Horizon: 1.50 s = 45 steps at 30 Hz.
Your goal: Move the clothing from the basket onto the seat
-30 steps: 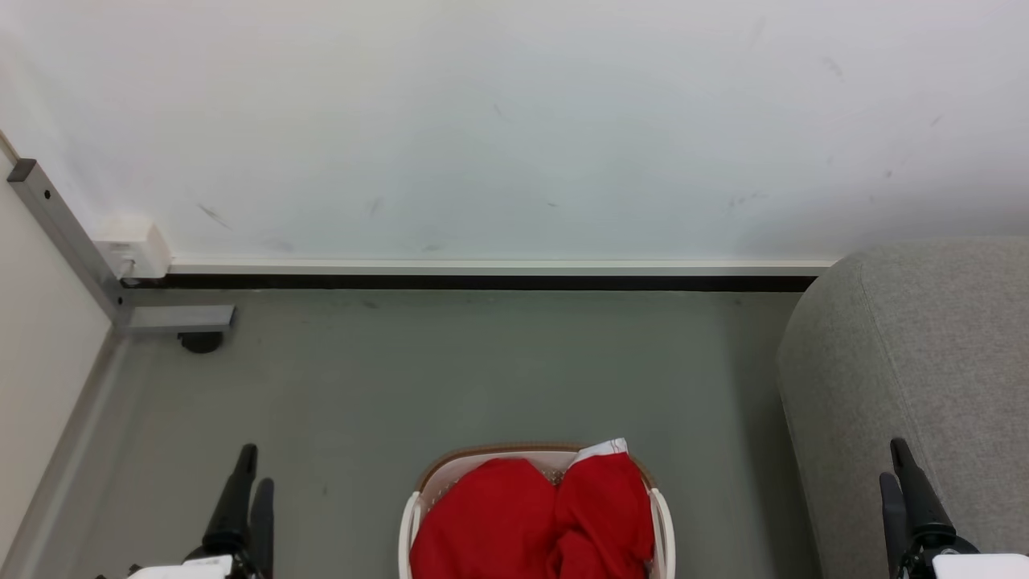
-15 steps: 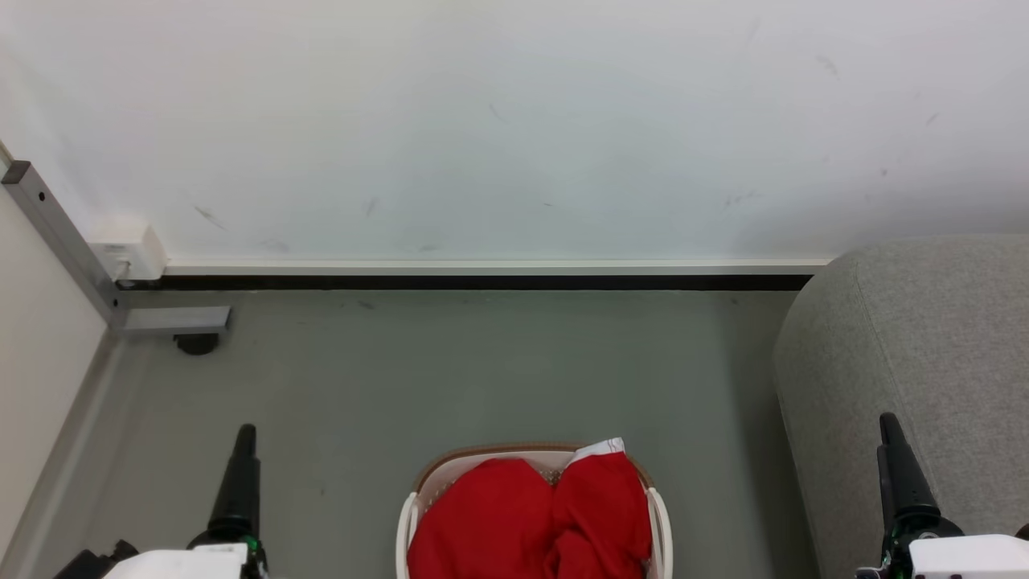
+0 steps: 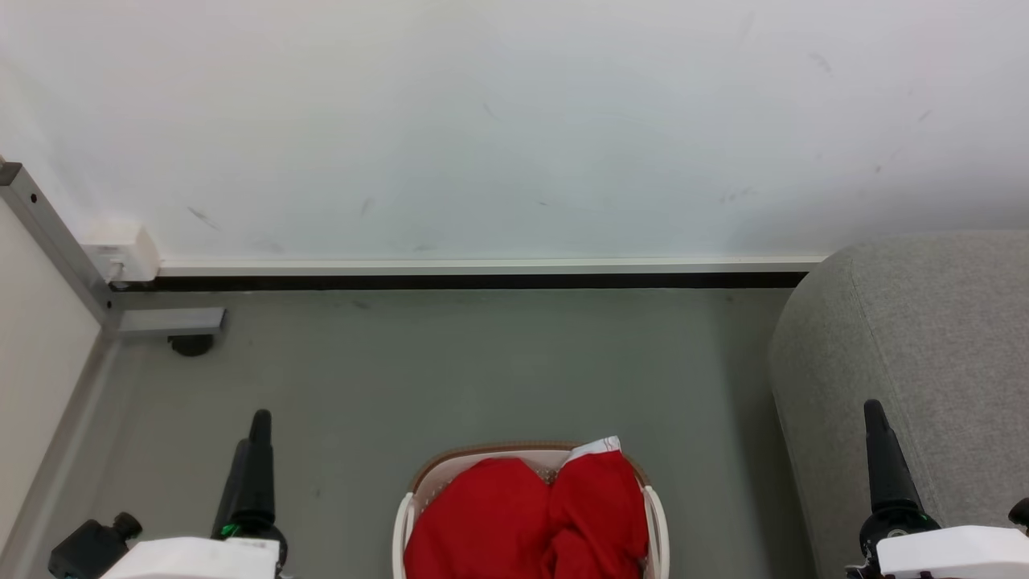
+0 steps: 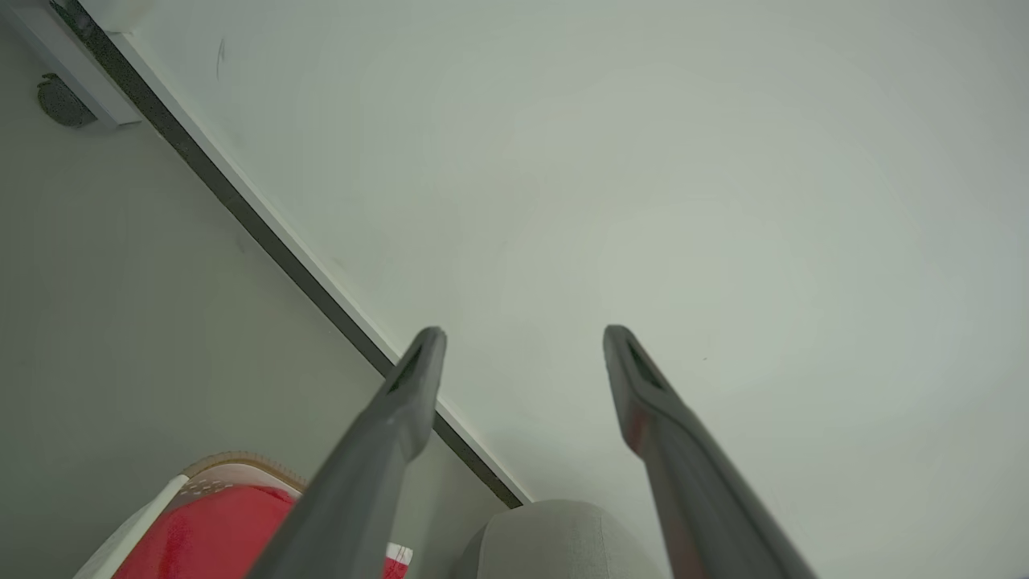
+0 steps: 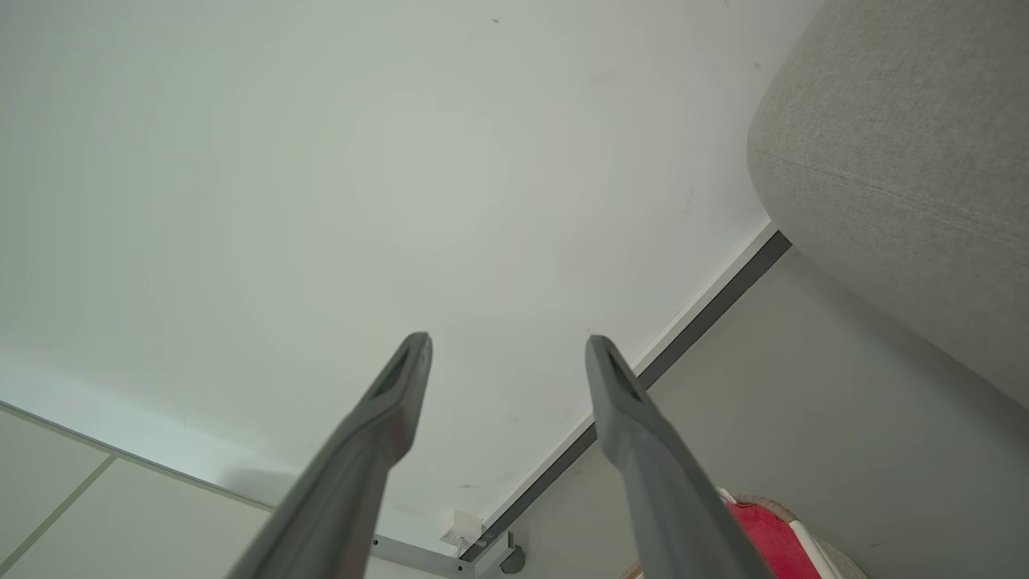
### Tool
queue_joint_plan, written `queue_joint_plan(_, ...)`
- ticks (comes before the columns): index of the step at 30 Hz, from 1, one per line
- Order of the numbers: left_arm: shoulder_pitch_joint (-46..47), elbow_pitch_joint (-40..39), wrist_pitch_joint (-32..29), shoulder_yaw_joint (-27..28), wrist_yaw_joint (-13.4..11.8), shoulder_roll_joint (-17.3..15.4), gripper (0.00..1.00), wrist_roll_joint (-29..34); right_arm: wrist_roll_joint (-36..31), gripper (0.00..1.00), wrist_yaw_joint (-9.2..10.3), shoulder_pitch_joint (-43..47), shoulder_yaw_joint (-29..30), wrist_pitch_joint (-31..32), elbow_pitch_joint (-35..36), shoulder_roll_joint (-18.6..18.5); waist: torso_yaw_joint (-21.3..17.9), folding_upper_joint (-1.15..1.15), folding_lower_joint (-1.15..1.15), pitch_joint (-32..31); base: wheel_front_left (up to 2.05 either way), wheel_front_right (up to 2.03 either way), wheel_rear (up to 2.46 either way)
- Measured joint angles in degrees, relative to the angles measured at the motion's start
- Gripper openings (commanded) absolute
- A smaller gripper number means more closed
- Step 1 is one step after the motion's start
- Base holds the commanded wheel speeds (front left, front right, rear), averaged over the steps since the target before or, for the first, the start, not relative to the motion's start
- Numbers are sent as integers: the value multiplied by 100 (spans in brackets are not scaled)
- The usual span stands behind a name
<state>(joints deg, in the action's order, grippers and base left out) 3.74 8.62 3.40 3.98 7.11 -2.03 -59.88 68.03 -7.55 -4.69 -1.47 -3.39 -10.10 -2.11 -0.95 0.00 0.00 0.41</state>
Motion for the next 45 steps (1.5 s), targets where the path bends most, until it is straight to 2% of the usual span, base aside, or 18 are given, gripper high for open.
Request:
queue_joint_plan(4, -1, -41, 74, -16, 1, -2, 100, 383, -294, 100, 0, -13, -29, -67, 31, -1, -12, 0, 0, 2, 0, 0, 0)
queue_joint_plan(15, -15, -124, 233, -204, -69, -12, 100, 1795, -1640, 100, 0, -57, -92, -257, 82, -10, -57, 0, 0, -10, 0, 0, 0)
queue_joint_plan(23, -54, -87, 386, -318, -238, -23, 100, 2675, -2703, 100, 0, -83, -157, -377, -86, -18, -94, 0, 0, -33, 0, 0, 0)
queue_joint_plan(33, -80, 26, 528, -428, -359, -54, 100, 3349, -3735, 100, 0, -102, -311, -534, -218, -23, -115, 0, 0, -59, 0, 0, 0)
queue_joint_plan(45, -90, 75, 687, -542, -407, -89, 100, 3932, -4423, 100, 0, -111, -344, -690, -426, -31, -143, 0, 0, -58, 0, 0, 0)
